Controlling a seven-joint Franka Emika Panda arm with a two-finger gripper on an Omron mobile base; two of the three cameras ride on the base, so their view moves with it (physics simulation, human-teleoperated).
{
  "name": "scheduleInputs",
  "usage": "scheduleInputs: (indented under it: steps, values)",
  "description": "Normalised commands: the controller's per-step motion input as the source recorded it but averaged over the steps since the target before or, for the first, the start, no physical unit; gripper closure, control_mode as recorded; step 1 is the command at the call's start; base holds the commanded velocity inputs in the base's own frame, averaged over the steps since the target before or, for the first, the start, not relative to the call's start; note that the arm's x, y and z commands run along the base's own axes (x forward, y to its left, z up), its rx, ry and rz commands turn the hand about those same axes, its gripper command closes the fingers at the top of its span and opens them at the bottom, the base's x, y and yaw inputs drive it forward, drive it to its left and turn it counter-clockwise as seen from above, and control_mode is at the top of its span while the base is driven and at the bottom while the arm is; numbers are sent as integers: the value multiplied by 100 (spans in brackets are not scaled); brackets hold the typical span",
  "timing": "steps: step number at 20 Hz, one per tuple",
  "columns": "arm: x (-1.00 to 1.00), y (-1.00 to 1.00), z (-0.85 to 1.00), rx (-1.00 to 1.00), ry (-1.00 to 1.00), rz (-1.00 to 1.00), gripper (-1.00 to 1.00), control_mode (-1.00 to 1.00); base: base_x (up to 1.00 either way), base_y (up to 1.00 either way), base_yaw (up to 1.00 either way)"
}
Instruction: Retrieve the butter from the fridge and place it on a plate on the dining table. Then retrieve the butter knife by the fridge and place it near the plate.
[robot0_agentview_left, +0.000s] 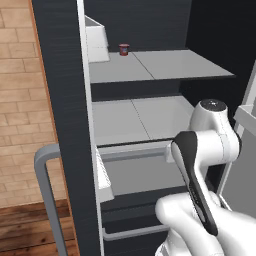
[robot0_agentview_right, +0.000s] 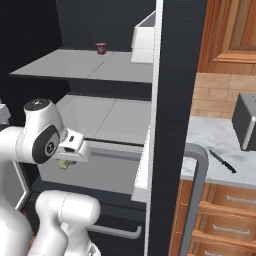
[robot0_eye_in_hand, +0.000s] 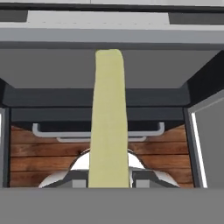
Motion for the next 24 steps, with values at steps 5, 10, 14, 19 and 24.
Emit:
scheduleInputs:
  steps: [5, 10, 14, 19, 24]
  values:
    - [-36, -7, -14, 0, 0, 0, 100, -100, 0, 0, 0]
    - [-12, 0, -4, 0, 0, 0, 100, 100, -60, 0, 0]
    - [0, 0, 0, 0, 0, 0, 100, 100, -74, 15, 0]
    - [0, 0, 0, 0, 0, 0, 100, 100, -47, 28, -20]
    - [0, 0, 0, 0, 0, 0, 100, 100, -36, 59, -43]
